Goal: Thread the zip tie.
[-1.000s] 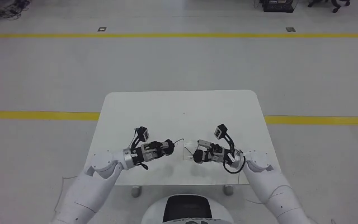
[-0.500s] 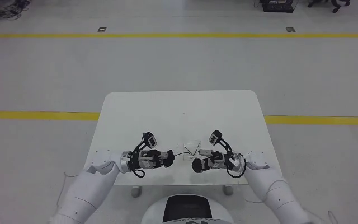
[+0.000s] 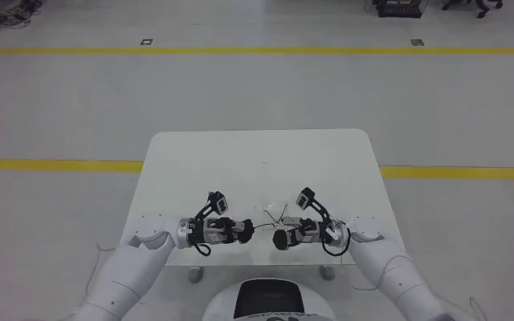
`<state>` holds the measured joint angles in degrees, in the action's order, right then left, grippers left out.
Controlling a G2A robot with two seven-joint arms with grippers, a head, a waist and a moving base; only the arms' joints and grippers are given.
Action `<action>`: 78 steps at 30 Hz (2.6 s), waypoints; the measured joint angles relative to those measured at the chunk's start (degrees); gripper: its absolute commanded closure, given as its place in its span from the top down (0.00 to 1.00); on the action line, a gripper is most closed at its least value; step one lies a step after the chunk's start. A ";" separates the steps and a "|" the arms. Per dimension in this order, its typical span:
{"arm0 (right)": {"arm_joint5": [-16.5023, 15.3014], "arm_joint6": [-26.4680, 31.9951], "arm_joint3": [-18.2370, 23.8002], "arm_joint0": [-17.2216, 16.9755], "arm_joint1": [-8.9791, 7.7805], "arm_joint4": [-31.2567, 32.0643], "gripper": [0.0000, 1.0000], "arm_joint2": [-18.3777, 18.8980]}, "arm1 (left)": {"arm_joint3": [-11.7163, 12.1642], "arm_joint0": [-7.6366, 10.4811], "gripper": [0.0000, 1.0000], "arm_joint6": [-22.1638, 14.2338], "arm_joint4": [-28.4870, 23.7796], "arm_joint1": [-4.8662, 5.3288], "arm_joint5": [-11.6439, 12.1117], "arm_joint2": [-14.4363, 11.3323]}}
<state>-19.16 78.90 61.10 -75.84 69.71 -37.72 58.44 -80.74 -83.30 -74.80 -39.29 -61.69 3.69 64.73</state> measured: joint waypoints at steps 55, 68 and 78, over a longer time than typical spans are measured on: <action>-0.32 0.74 6.22 -3.16 -2.42 -8.95 0.15 1.07 | 3.54 2.68 0.00 -3.32 -10.79 0.57 0.47 -5.30; -0.32 0.74 5.91 -2.92 -2.28 -9.64 0.08 0.55 | 3.35 2.90 0.00 -3.26 -11.09 0.87 0.38 -6.13; -0.32 0.74 5.74 -2.66 -2.31 -9.89 0.13 -0.07 | 3.42 3.01 0.00 -3.14 -11.33 1.12 0.77 -6.49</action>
<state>-19.48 79.64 66.84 -78.50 67.40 -47.61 58.37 -77.33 -80.29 -77.93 -50.62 -60.57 4.46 58.24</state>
